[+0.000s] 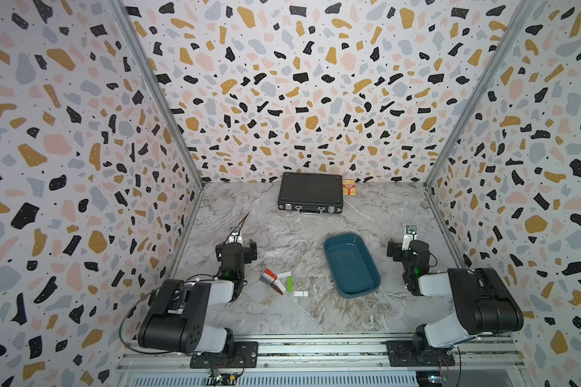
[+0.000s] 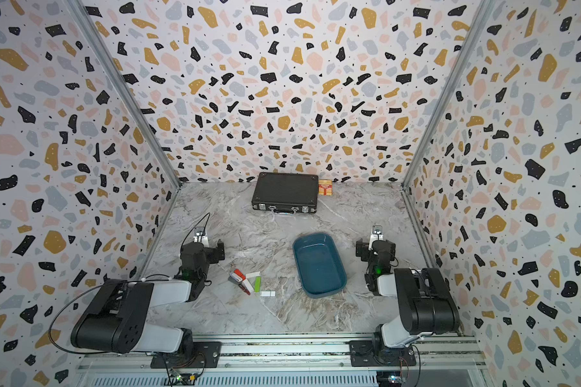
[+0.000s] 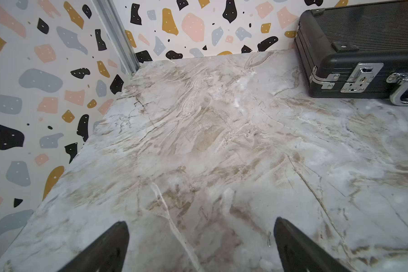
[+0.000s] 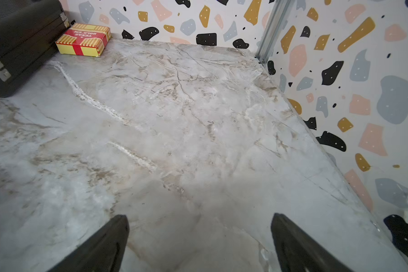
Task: Put the usb flash drive into the storage box
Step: Pick up the USB flash from the center of the board.
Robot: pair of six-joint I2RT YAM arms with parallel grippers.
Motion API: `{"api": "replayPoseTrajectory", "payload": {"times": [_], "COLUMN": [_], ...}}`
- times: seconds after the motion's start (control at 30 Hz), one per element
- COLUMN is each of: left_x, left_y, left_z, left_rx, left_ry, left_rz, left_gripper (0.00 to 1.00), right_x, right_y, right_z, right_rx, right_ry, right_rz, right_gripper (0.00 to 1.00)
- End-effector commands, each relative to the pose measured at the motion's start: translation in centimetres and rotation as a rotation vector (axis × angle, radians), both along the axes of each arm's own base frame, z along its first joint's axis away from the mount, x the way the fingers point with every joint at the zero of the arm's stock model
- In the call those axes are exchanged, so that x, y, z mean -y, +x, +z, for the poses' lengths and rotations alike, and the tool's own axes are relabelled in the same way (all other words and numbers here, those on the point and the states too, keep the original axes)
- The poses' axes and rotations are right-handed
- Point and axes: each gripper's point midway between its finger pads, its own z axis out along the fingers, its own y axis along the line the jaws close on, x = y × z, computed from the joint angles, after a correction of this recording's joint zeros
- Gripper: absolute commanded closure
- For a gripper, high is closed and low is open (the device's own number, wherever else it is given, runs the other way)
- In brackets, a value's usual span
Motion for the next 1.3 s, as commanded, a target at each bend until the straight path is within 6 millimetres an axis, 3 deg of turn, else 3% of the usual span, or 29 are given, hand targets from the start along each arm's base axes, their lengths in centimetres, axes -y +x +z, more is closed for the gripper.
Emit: {"api": "replayPoseTrajectory", "payload": {"times": [0.0, 0.97, 1.07, 1.17, 1.27], "left_x": [0.3, -0.3, -0.5, 1.7, 2.7], "left_y": [0.7, 0.5, -0.6, -1.2, -2.5], "left_z": [1.4, 1.6, 4.0, 8.0, 12.4], "left_rx": [0.052, 0.065, 0.125, 0.132, 0.242], "left_ry": [-0.003, 0.005, 0.048, 0.134, -0.153], "left_rz": [-0.012, 0.028, 0.083, 0.052, 0.082], "left_gripper": [0.0, 0.0, 0.0, 0.0, 0.0], "right_x": [-0.2, -0.1, 0.2, 0.0, -0.8], "right_y": [0.5, 0.5, 0.4, 0.1, -0.3], "right_z": [0.9, 0.9, 1.9, 5.2, 8.8], "right_rx": [0.026, 0.023, 0.044, 0.009, 0.038], "right_ry": [-0.004, 0.0, -0.009, -0.034, 0.178], "right_rz": [0.008, 0.007, -0.013, -0.024, -0.063], "right_gripper": [0.0, 0.0, 0.0, 0.0, 0.0]}}
